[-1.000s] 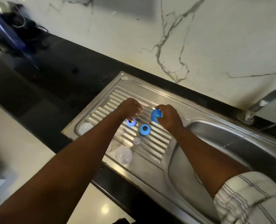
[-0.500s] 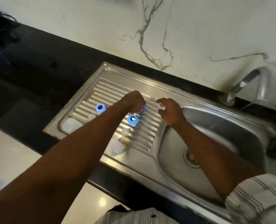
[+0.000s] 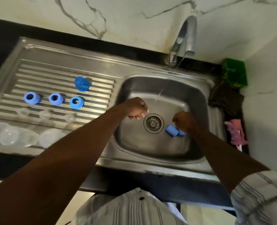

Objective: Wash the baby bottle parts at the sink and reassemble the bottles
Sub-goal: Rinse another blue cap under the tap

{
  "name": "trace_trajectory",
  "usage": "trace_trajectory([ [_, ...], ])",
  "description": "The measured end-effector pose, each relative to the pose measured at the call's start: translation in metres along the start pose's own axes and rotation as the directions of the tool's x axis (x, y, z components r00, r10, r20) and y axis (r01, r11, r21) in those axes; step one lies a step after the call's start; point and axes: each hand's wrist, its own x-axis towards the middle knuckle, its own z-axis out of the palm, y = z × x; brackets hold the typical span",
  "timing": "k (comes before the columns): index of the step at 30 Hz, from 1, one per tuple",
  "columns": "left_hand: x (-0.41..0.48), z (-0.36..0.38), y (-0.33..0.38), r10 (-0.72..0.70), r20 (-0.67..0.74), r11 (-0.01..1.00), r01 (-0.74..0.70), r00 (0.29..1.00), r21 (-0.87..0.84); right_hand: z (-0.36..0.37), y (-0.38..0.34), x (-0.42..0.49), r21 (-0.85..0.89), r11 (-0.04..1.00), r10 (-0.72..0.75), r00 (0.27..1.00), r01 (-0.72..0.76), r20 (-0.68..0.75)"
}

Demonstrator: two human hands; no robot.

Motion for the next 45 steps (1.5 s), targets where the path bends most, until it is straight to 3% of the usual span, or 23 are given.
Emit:
trace_trajectory([
  [4, 0.009, 0.023, 0.002, -0.025, 0.047, 0.999, 0.024, 0.999, 0.031, 0.022, 0.022, 0.011, -0.053, 0.988, 0.144, 0.989, -0.143, 0.026],
  [18, 0.017, 0.033, 0.000, -0.078, -0.025, 0.995, 0.076, 0.997, -0.063, 0.027, -0.019, 0.004, -0.049, 0.962, 0.274, 0.953, -0.270, 0.127],
  [23, 0.018, 0.032, -0.004, -0.087, -0.034, 0.991, 0.083, 0.996, -0.105, 0.025, -0.024, 0.003, 0.066, 0.955, 0.280, 0.951, -0.290, 0.127],
  [26, 0.016, 0.032, -0.006, -0.106, -0.050, 0.977, 0.095, 0.993, -0.192, 0.011, -0.034, 0.005, 0.305, 0.921, 0.241, 0.970, -0.243, 0.046],
  [29, 0.025, 0.031, -0.001, -0.109, -0.081, 0.914, 0.068, 0.991, -0.401, -0.012, -0.045, 0.019, 0.588, 0.792, 0.224, 0.974, -0.163, -0.032],
  [33, 0.037, 0.014, 0.026, -0.037, -0.272, 0.798, -0.136, 0.962, -0.587, -0.064, -0.063, 0.032, 0.912, 0.406, 0.258, 0.964, -0.051, -0.061],
  [37, 0.041, -0.001, 0.059, 0.084, -0.277, 0.697, -0.256, 0.957, -0.670, -0.109, -0.083, 0.016, 0.992, 0.126, 0.198, 0.980, -0.004, -0.022],
  [40, 0.043, -0.010, 0.072, 0.169, -0.307, 0.653, -0.340, 0.937, -0.677, -0.124, -0.083, 0.009, 1.000, 0.026, 0.209, 0.978, 0.014, -0.019],
  [45, 0.049, -0.013, 0.081, 0.127, -0.292, 0.655, -0.301, 0.948, -0.693, -0.134, -0.082, -0.001, 0.995, -0.104, 0.217, 0.976, 0.002, 0.021],
])
